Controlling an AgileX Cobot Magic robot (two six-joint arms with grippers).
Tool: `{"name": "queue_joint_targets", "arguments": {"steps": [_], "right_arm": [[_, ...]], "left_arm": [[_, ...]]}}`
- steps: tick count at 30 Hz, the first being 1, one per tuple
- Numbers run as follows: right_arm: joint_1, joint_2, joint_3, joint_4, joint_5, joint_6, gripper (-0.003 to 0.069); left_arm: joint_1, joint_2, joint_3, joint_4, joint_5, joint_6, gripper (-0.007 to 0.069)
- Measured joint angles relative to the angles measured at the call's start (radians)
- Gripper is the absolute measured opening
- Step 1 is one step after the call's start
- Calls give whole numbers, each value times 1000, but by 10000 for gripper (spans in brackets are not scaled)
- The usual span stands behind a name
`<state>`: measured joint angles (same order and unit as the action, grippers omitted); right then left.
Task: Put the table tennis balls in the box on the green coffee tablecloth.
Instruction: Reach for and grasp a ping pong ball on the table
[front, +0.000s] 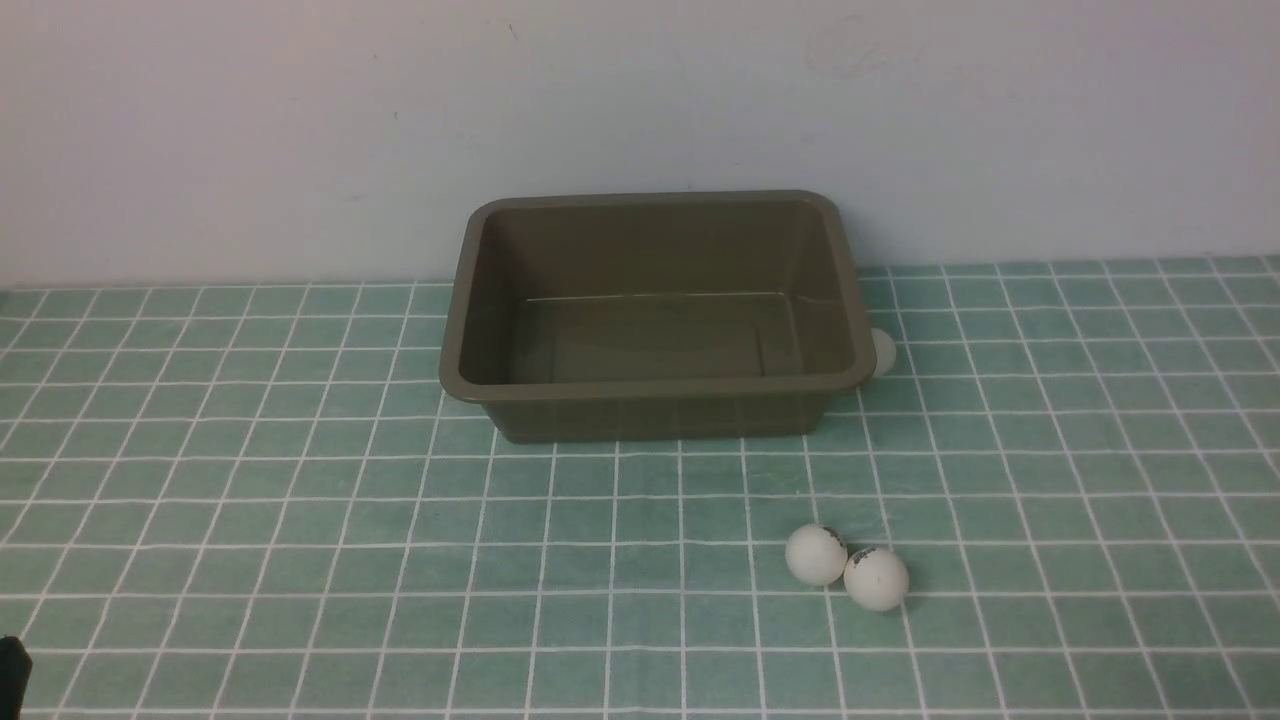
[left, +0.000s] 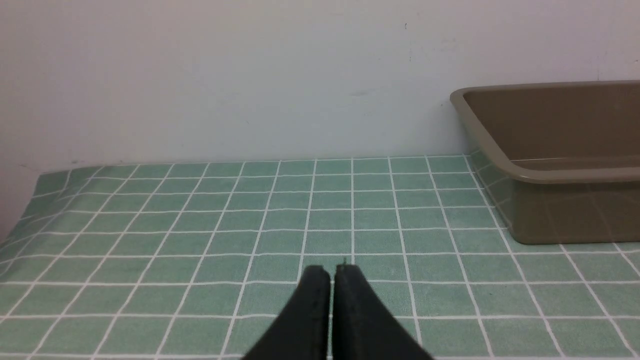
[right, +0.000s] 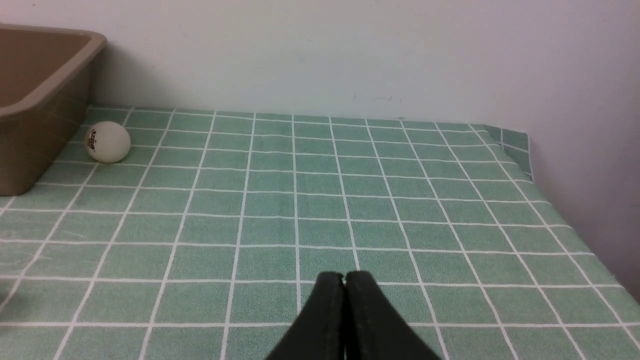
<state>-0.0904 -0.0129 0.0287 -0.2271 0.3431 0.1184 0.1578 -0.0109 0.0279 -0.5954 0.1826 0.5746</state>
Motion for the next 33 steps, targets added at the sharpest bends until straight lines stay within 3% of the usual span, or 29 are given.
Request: {"name": "queue_joint_targets", "arguments": {"steps": [13,17,33], "right_arm": [[0,0,0,38,-33,37,-18],[0,0,0,159,-240,140,-18],[0,0,0,177,-822,182,-18]], "left_arm": [[0,0,0,0,0,0,-4],[0,0,0,0,0,0,-4],[0,0,0,0,0,0,-4]]}}
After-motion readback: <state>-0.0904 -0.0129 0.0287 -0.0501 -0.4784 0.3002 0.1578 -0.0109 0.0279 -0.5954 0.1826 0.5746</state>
